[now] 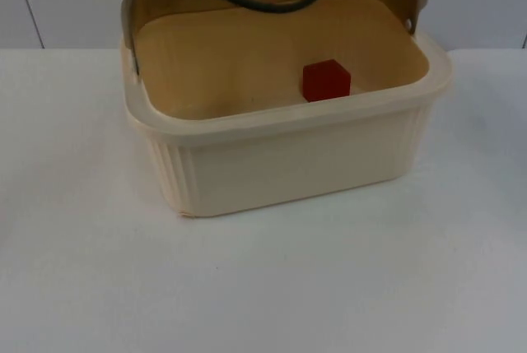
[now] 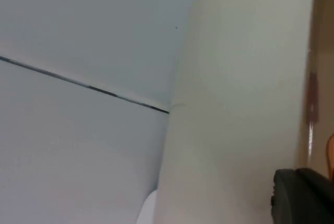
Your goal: Open the box lid with the left hand, place the block into the box with the right hand, then close the box lid with the left hand.
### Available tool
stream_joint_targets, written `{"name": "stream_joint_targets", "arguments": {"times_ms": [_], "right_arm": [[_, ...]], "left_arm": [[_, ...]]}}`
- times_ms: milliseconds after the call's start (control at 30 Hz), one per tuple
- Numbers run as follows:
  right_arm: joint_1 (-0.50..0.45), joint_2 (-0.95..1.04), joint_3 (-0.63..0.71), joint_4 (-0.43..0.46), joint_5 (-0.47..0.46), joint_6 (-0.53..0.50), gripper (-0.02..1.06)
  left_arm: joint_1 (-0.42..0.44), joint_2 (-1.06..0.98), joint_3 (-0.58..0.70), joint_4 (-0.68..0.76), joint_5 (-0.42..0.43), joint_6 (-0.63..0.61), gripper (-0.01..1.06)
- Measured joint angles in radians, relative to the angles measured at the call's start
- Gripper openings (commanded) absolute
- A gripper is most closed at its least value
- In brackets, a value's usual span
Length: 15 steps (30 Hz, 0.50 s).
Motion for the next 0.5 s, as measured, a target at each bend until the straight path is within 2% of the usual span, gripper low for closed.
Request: {"name": "stream_joint_targets", "arguments": {"times_ms": [233, 500], "right_arm": [[0.0, 0.0, 0.0, 0.0, 0.002, 0.0, 1.05], [0.075, 0.0, 0.0, -0.035, 0.008, 0.002, 1.05]], "left_arm": [[-0.017, 0.0, -0.002, -0.025, 0.018, 0.0, 0.0], [-0.021, -0.005, -0.002, -0.111, 0.059, 0.045, 0.0]]}}
